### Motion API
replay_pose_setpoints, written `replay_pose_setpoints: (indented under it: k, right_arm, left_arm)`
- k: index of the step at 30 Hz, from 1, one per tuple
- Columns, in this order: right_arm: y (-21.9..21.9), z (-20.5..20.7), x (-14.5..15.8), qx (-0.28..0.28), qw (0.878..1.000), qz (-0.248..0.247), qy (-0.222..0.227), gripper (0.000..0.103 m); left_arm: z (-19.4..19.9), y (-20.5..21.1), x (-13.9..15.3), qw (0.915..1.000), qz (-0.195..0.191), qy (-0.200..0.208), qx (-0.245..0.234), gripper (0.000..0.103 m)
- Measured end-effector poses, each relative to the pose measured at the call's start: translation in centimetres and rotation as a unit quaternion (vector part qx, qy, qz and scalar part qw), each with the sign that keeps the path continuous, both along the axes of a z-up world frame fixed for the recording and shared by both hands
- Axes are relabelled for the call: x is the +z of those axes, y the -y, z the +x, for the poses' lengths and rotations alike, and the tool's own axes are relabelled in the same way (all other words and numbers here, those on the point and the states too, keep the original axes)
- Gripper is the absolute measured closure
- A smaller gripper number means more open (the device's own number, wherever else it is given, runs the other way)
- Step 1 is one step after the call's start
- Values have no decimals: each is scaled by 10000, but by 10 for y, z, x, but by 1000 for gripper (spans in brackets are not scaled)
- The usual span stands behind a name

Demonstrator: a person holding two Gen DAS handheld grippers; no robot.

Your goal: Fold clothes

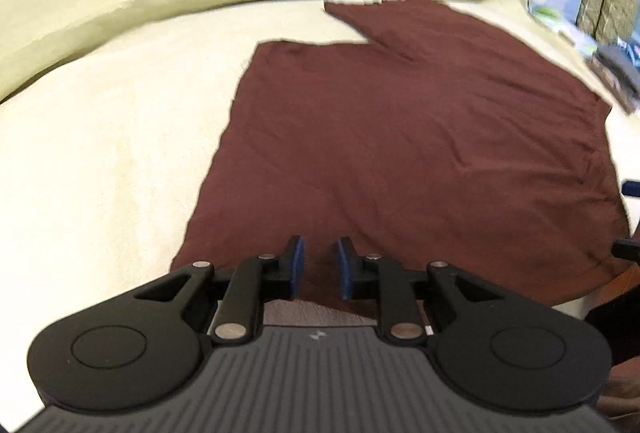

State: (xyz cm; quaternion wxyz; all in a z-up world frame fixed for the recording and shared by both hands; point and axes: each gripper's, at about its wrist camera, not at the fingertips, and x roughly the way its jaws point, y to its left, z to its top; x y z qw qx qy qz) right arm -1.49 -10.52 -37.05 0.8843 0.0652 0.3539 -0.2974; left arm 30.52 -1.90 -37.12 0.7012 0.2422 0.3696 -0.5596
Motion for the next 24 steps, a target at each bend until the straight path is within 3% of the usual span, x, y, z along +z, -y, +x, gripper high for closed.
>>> replay_pose_setpoints:
  k: [3, 5, 7, 9, 14, 18, 24]
  right_arm:
    - [-19, -14, 11, -470, 9987, 132, 124, 17]
    - [-30, -26, 13, -817, 9962, 288, 133, 17]
    - [-40, -36, 14, -1126, 9927, 421, 96, 11]
    - [-47, -50, 18, -1329, 9900, 478, 49, 2]
    - [-47, -72, 42, -1534, 9875, 352, 68, 2]
    - [-29, -70, 48, -1368, 9895, 405, 218, 2]
    - [0, -65, 41, -1203, 9895, 681, 413, 2]
  left_arm:
    - [-2, -9, 8, 9999, -113, -39, 106, 72]
    - [-5, -12, 9, 9997, -126, -49, 196, 61]
    - [-17, -14, 11, 9992, -163, -129, 347, 41]
    - [-29, -13, 12, 9987, -298, -206, 370, 28]
    - [-65, -24, 26, 9968, -482, -268, 580, 19]
    - [-89, -37, 38, 9941, -514, -220, 929, 1]
    - [-110, -26, 38, 9936, -371, -7, 1063, 1]
